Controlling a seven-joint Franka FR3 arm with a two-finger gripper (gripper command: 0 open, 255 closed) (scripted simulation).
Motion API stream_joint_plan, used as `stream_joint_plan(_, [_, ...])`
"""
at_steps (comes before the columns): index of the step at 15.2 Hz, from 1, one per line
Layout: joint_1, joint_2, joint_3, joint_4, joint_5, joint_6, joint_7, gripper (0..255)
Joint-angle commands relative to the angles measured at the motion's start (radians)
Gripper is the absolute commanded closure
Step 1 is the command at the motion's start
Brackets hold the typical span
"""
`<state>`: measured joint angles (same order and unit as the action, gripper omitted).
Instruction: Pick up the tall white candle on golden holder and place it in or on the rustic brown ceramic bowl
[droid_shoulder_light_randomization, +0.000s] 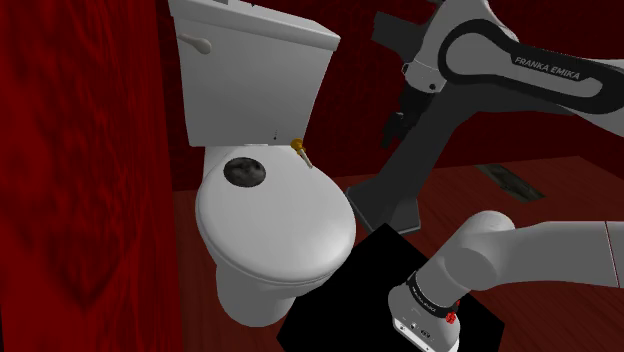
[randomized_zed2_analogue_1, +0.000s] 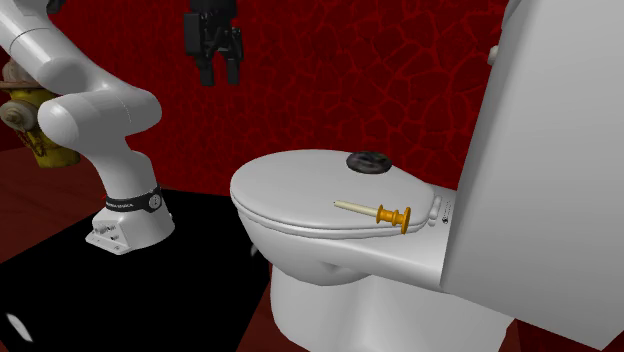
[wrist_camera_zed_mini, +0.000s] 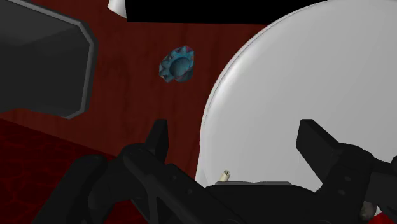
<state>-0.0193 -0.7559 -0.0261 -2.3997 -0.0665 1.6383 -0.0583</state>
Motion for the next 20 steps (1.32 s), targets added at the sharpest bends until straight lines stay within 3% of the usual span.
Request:
stream_joint_plan(1, [0.000, 0.000, 0.000, 0.000, 0.000, 0.000, 0.000, 0])
stream_joint_plan(10, [-0.011, 0.294, 0.009, 0.028, 0.052, 0.286, 0.113, 0])
stream_joint_plan(20, [-0.019, 0.667, 0.006, 0.191, 0.111, 0.520, 0.205, 0])
